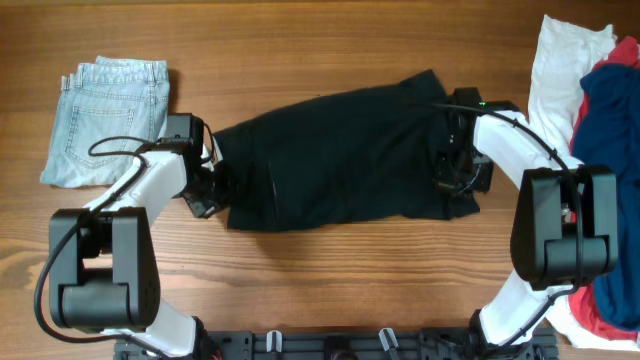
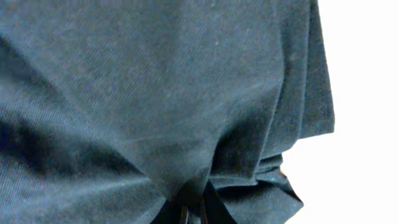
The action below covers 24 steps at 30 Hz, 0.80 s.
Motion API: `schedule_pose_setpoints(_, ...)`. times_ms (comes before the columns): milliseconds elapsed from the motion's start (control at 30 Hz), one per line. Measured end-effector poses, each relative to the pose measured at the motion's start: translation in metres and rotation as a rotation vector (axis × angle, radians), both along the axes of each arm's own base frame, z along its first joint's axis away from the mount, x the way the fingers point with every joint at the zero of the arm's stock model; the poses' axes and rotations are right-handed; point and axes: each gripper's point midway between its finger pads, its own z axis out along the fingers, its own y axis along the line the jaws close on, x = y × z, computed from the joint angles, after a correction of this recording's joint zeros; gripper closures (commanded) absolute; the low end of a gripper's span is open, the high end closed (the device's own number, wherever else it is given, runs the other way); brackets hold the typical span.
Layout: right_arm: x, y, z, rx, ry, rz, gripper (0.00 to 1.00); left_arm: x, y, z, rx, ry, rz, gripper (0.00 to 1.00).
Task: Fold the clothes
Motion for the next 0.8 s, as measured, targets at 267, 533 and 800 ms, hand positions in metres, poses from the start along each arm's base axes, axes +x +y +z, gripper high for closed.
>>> schedule_pose_setpoints(267, -0.019, -0.001, 0.027, -0.012, 0.021, -0.030, 0.83, -0.023, 0.013, 0.000, 0.033, 0.099, 0.005, 0.96)
schedule_pose_setpoints(533, 0.048, 0.004, 0.058, 0.021, -0.322, 0.003, 0.06, -0.023, 0.016, 0.000, 0.017, 0.098, 0.027, 0.96)
schedule_pose_setpoints(800, 0.131, 0.026, 0.091, 0.124, -0.666, 0.079, 0.16, -0.023, 0.016, 0.000, 0.015, 0.091, 0.029, 0.96)
